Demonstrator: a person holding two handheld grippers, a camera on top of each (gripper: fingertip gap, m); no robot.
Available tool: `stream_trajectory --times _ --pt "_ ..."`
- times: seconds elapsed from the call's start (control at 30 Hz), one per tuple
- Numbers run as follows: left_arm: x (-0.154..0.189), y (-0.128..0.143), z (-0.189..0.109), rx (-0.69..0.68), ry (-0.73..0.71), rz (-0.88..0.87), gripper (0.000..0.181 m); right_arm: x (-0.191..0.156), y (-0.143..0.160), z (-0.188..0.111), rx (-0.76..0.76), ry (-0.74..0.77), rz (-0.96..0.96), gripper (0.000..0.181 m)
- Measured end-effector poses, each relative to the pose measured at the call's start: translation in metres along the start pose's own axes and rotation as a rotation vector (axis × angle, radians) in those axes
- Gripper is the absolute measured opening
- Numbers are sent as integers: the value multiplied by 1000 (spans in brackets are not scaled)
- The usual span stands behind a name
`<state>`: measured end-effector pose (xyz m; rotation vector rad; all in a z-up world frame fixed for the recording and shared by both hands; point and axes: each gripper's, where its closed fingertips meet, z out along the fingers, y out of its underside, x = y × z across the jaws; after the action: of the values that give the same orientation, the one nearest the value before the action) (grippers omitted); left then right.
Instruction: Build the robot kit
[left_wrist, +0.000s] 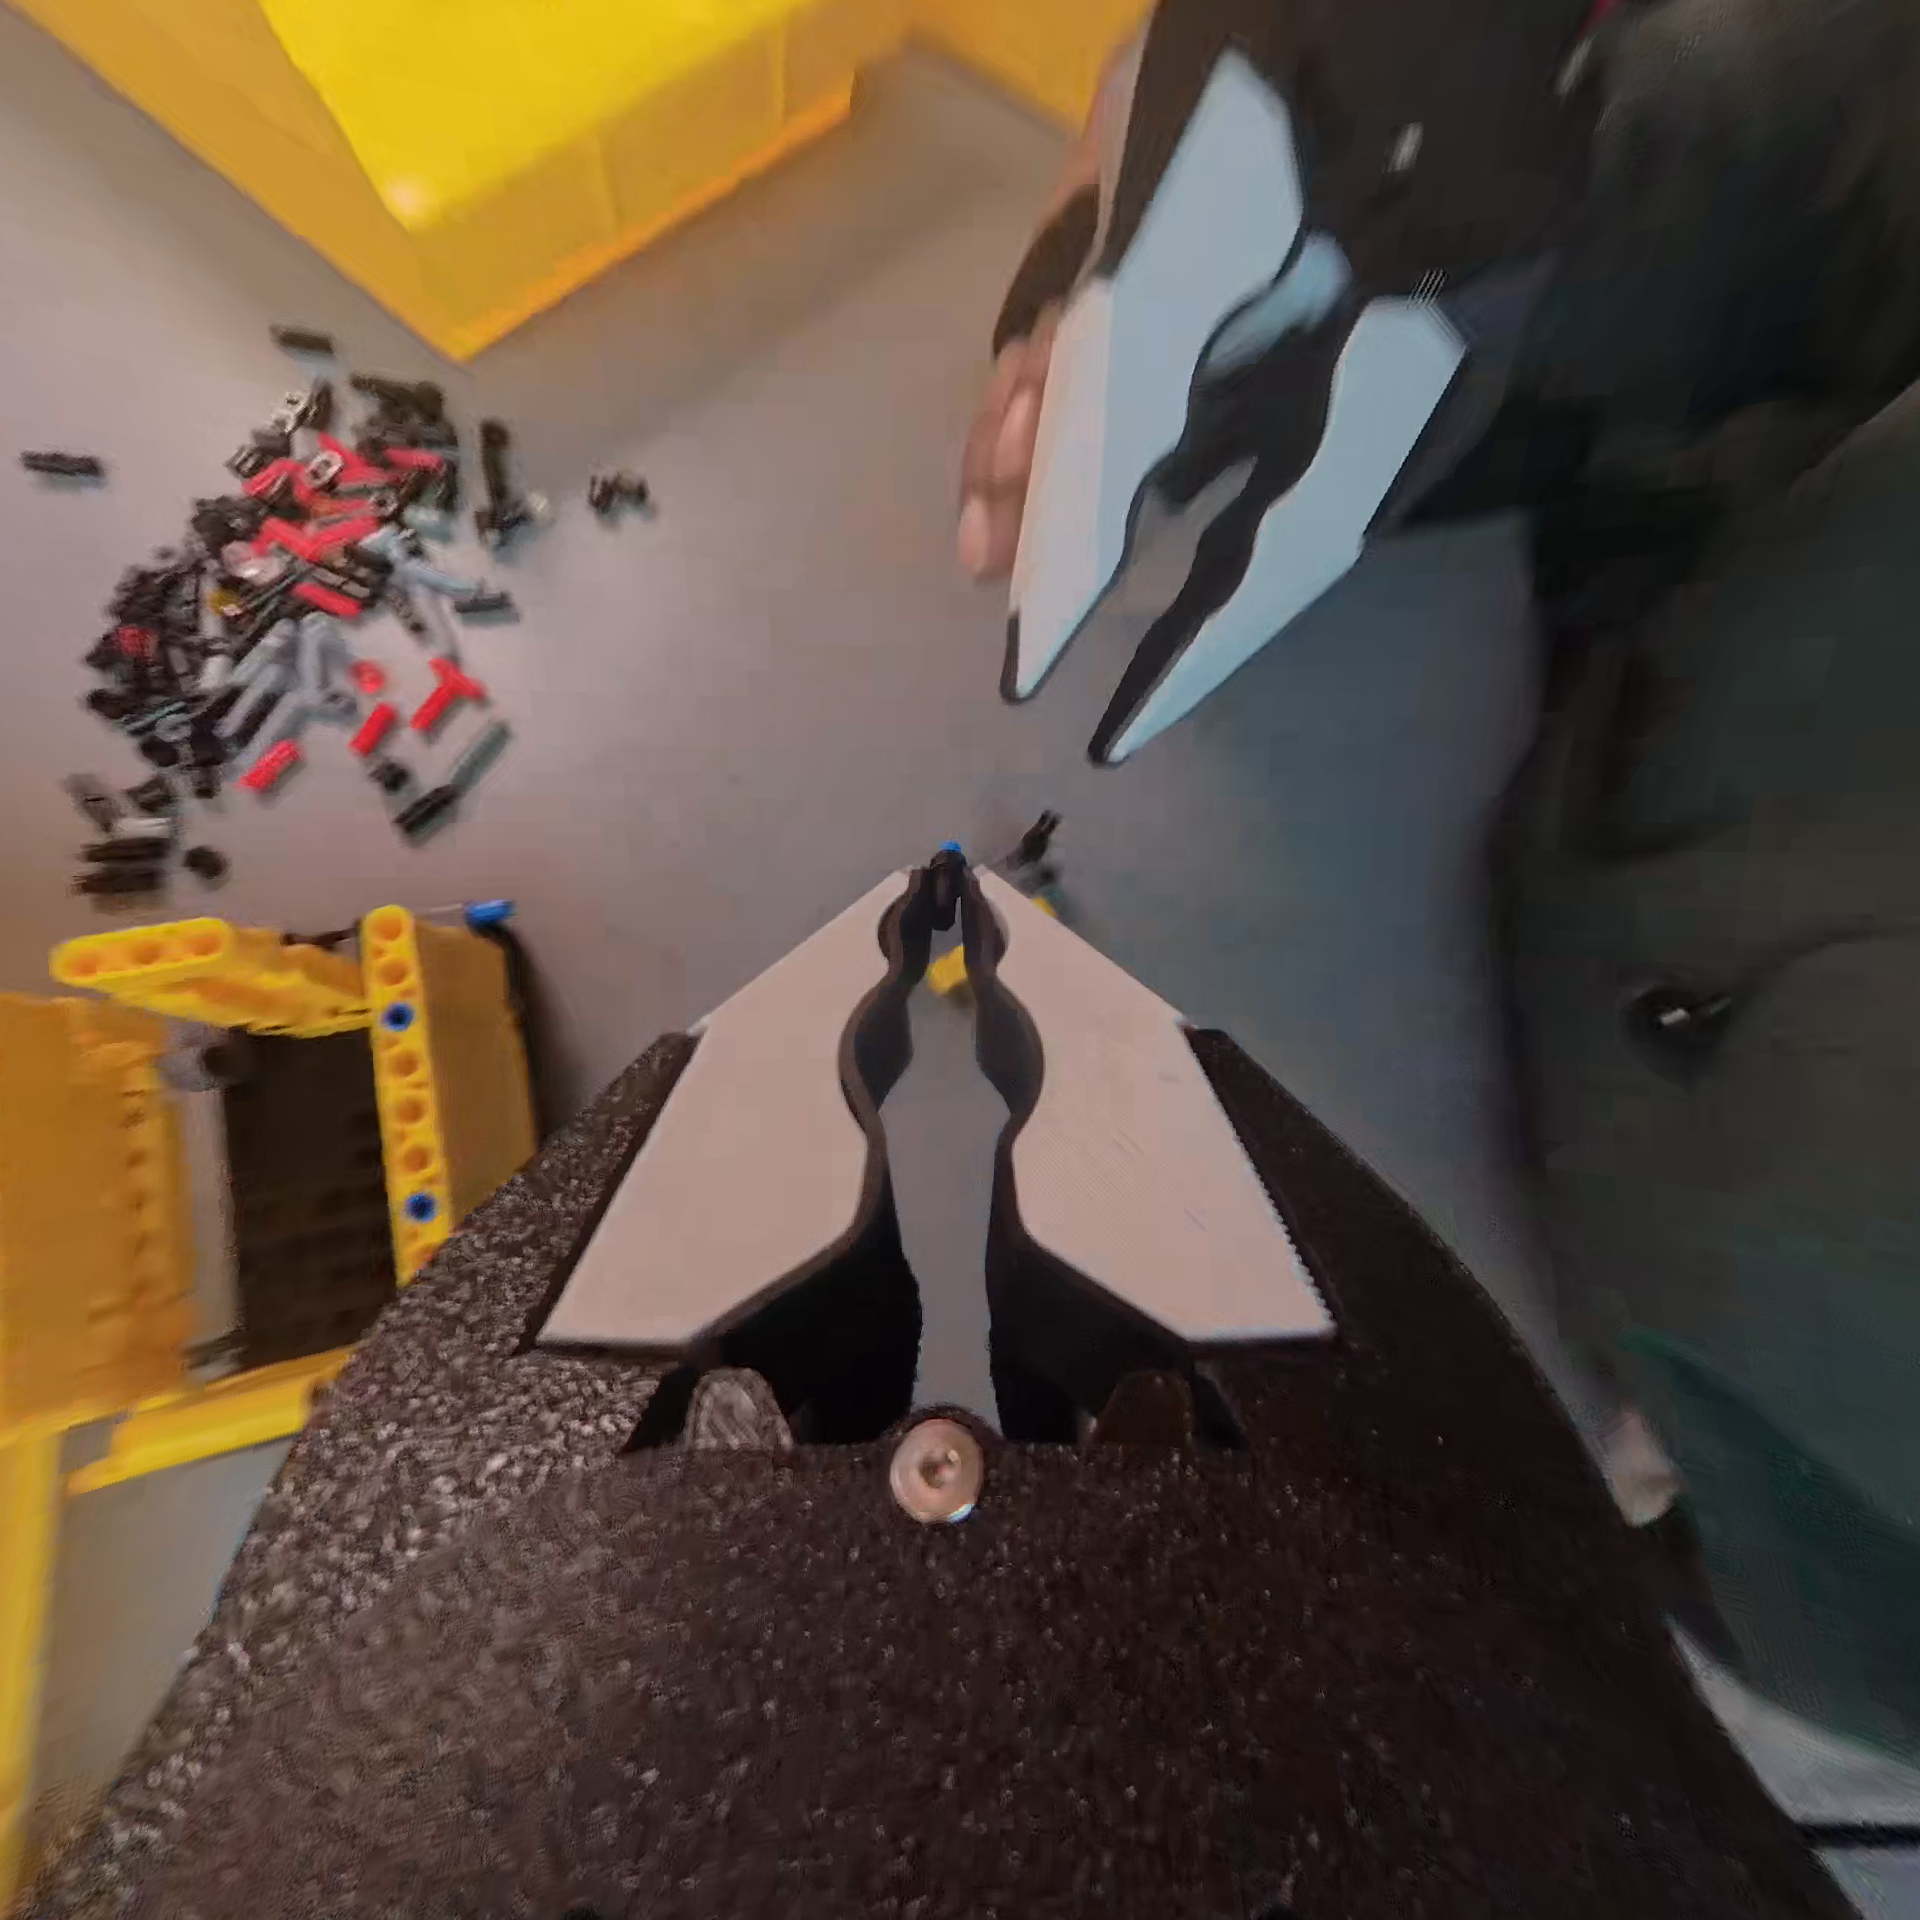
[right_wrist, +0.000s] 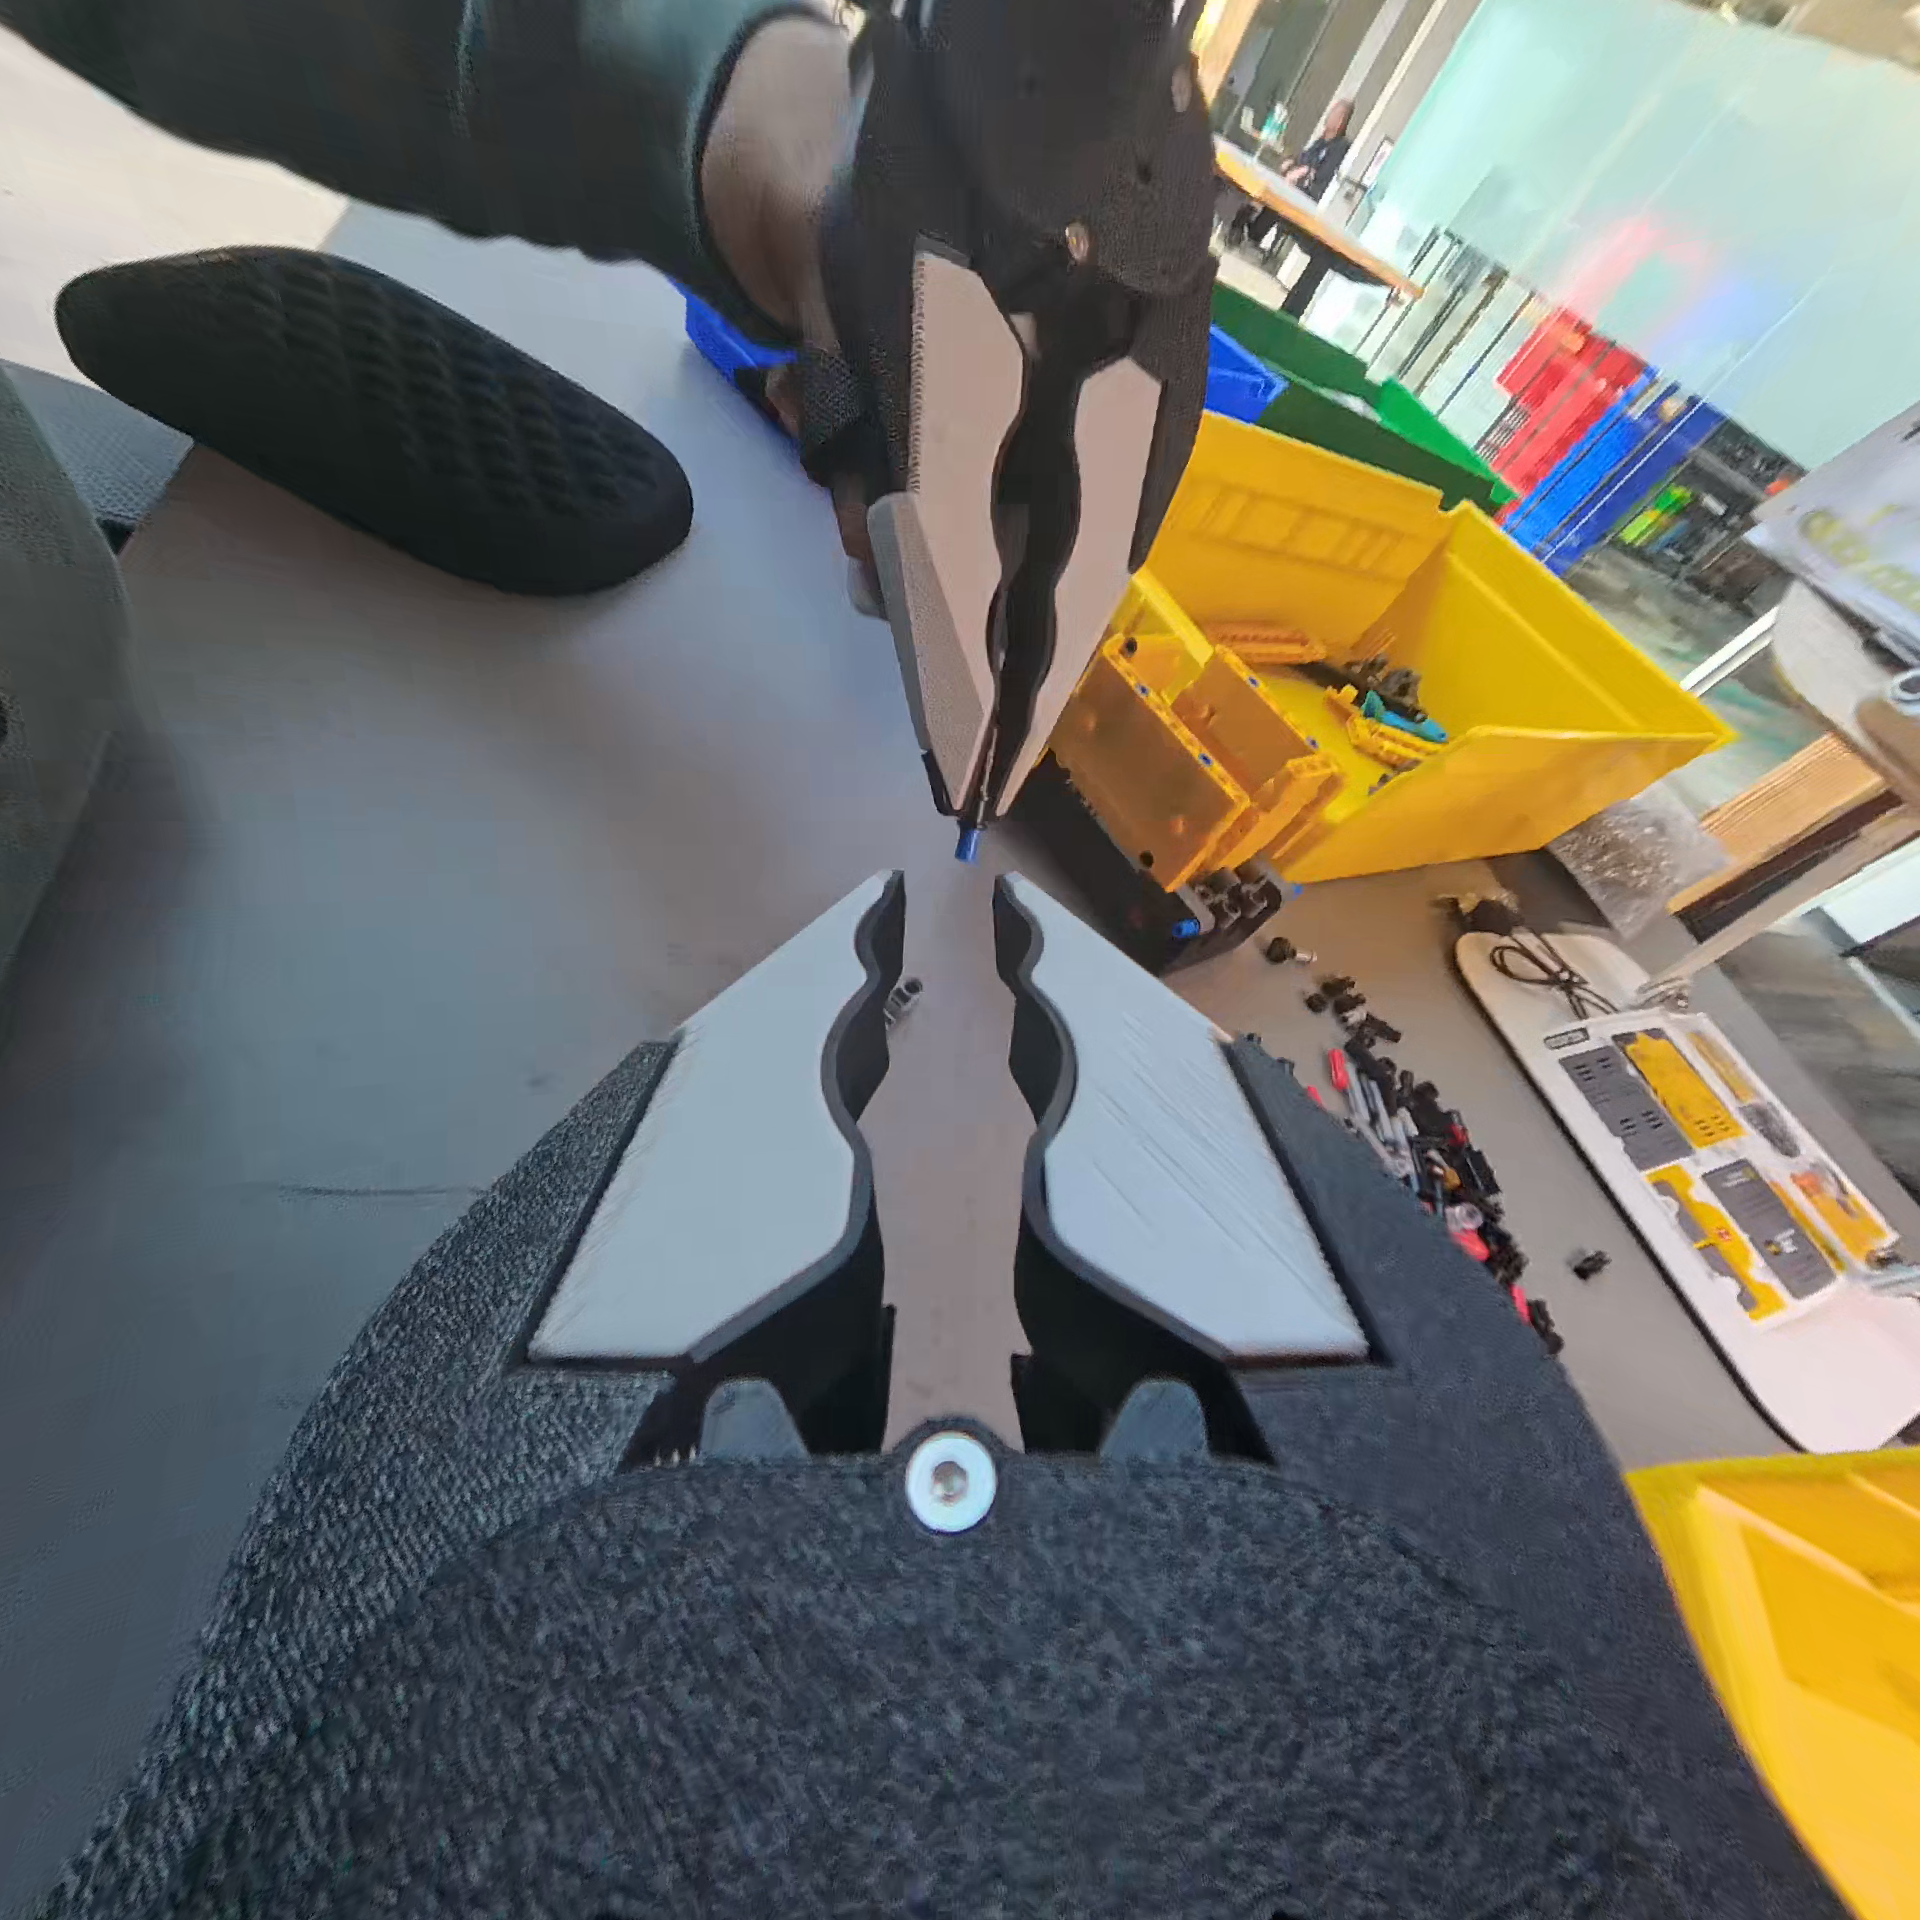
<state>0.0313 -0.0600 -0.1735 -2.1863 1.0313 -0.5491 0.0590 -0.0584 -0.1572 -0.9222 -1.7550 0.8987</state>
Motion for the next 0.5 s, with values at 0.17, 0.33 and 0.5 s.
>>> stream_trajectory --times 0.17,0.33,0.5 --pt "-8 28 23 -328 18 147 4 -11 28 -5 -101 -152 36 17" --pt "-11 33 36 -435 58 206 4 -24 41 1 -167 -181 14 18" --pt "-13 34 41 -506 58 264 4 -29 47 8 -202 -197 14 17"
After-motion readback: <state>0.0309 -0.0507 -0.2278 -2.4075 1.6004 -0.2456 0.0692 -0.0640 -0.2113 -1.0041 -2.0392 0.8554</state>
